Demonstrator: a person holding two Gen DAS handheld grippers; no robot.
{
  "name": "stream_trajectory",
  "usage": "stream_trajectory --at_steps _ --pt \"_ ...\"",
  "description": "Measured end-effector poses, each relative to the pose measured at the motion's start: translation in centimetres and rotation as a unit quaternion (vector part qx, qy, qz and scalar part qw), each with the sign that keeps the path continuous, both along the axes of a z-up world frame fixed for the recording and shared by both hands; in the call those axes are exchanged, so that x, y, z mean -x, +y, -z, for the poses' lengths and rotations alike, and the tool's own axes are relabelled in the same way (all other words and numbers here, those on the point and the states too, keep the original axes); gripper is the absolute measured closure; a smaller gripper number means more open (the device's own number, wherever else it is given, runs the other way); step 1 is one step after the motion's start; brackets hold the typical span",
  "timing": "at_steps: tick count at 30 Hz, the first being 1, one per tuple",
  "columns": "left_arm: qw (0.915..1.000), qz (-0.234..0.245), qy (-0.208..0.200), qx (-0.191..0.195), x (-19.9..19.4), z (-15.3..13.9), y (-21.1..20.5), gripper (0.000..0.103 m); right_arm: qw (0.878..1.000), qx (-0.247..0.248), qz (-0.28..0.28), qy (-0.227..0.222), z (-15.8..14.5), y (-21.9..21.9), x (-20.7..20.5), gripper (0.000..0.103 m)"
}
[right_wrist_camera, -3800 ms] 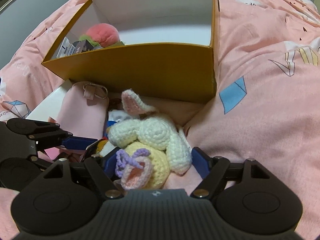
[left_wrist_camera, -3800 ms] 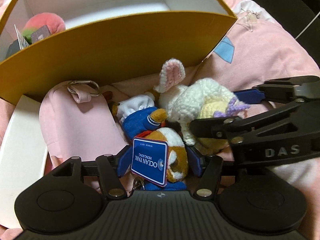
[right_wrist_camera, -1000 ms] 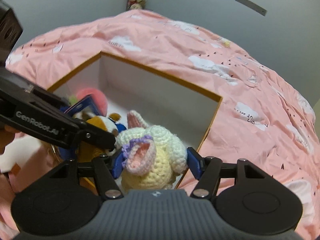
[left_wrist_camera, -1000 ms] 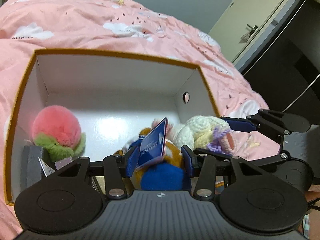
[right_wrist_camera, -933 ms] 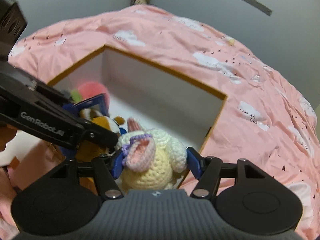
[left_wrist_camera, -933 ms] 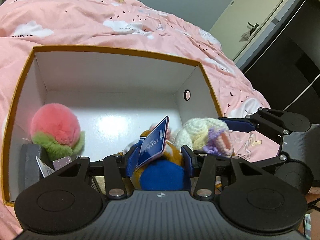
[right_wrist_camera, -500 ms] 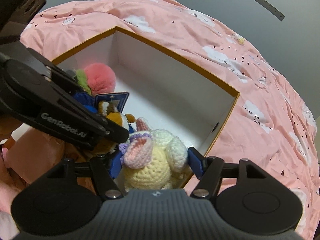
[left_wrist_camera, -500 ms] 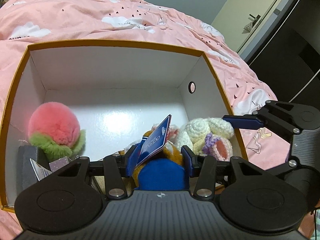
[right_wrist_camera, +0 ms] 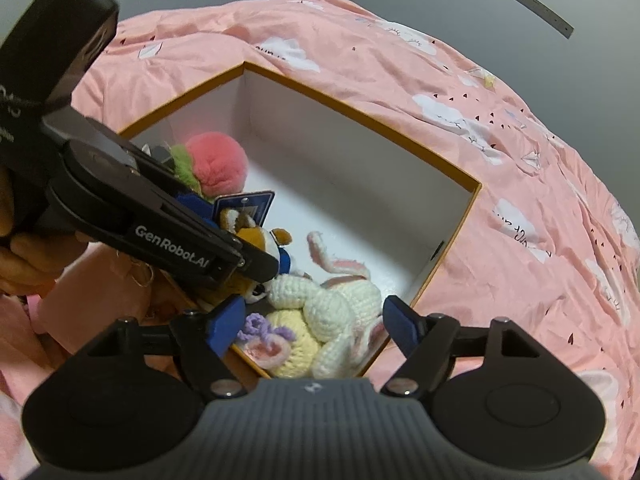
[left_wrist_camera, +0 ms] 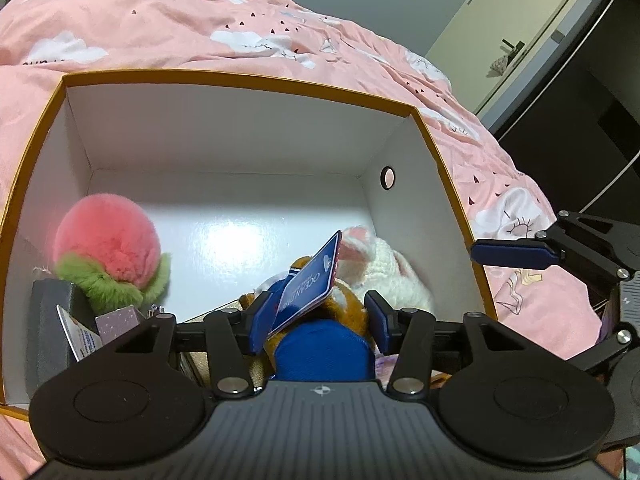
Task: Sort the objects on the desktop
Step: 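Lower the penguin into the box with the left tool while the right tool lowers the bunny beside it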
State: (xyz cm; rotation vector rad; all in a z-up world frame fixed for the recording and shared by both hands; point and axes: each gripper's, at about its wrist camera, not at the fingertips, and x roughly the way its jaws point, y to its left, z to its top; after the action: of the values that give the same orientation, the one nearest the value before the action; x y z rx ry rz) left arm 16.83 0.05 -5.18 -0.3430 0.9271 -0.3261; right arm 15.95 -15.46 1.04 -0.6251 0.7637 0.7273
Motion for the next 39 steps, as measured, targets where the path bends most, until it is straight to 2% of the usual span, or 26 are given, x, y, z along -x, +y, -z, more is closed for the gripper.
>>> stream_trajectory --at_steps 10,13,15,17,19,26,31,35,39 --pt "0.9999 0.002 0.008 0.014 0.1 -0.5 0.9 0.044 0.999 -0.027 0.012 0.018 -1.4 -0.9 -0.6 0.027" --pt "0.9997 0.003 -0.003 0.022 0.4 -1.3 1.4 0.044 0.999 -0.028 0.019 0.021 -1.4 -0.8 -1.1 0.036" --pt "0.9996 0.017 -0.008 0.023 0.6 -1.9 1.6 0.049 0.999 -0.029 0.019 0.022 -1.3 -0.5 -1.4 0.042" --pt "0.9994 0.034 -0.005 0.008 0.7 -2.2 1.4 0.062 0.999 -0.030 0.018 0.025 -1.2 -0.2 -1.6 0.045" --pt "0.9990 0.042 0.003 -0.019 0.7 -2.0 1.0 0.065 0.999 -0.027 0.013 0.030 -0.8 0.2 -1.7 0.047" --pt "0.9983 0.057 0.003 -0.013 0.6 -1.4 0.5 0.069 0.999 0.004 0.008 0.033 0.2 1.4 -2.6 0.050" --pt "0.9973 0.064 0.009 -0.033 0.7 -1.3 -0.2 0.069 0.999 0.026 0.007 0.037 0.6 1.7 -3.3 0.050" --pt "0.9952 0.068 0.033 -0.063 0.4 -0.8 -1.0 0.069 0.999 0.040 0.000 0.034 0.8 2.2 -3.2 0.050" --pt "0.9951 0.066 0.042 -0.061 0.1 -0.8 -1.0 0.069 0.998 0.046 -0.014 0.037 1.0 2.8 -3.0 0.050"
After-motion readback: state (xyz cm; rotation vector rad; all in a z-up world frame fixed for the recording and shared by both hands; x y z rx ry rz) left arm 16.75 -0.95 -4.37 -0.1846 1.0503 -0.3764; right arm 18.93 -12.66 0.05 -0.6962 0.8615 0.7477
